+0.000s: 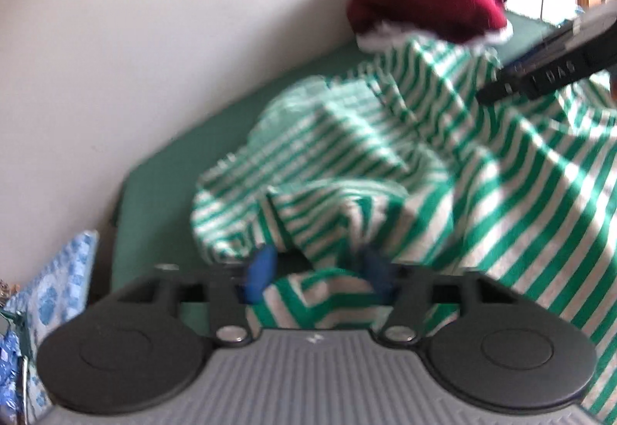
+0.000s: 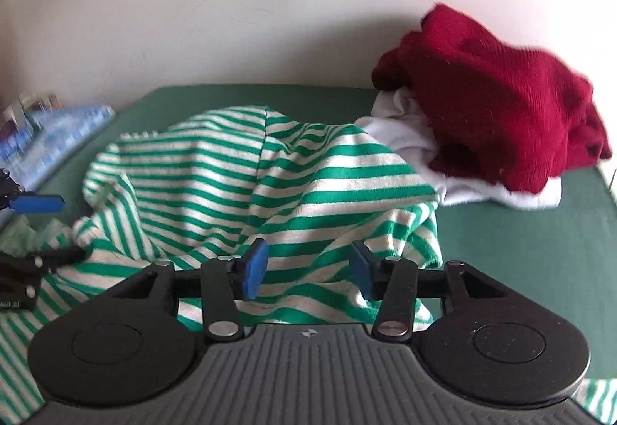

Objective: Fold clothes
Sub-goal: 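Move both open grippers down to the striped shirt hem edge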

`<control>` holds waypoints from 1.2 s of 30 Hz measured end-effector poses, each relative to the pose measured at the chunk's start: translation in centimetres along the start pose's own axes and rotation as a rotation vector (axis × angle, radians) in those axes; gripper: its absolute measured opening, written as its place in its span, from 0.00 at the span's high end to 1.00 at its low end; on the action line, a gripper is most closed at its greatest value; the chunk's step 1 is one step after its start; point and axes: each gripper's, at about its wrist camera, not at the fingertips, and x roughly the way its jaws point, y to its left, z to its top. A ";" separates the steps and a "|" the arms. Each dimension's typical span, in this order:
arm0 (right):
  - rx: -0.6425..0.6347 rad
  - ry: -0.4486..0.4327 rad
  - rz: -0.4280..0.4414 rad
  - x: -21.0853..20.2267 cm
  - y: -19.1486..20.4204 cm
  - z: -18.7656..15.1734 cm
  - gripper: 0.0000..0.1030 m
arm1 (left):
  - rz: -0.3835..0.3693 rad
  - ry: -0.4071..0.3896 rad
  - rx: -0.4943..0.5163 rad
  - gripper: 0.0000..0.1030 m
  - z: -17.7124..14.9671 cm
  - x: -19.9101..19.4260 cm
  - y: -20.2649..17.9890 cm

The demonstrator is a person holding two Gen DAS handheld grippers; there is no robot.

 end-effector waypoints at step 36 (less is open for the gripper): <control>0.222 0.096 -0.420 -12.1 -12.8 -11.0 0.74 | 0.274 0.123 -0.334 0.64 -10.4 -4.6 5.7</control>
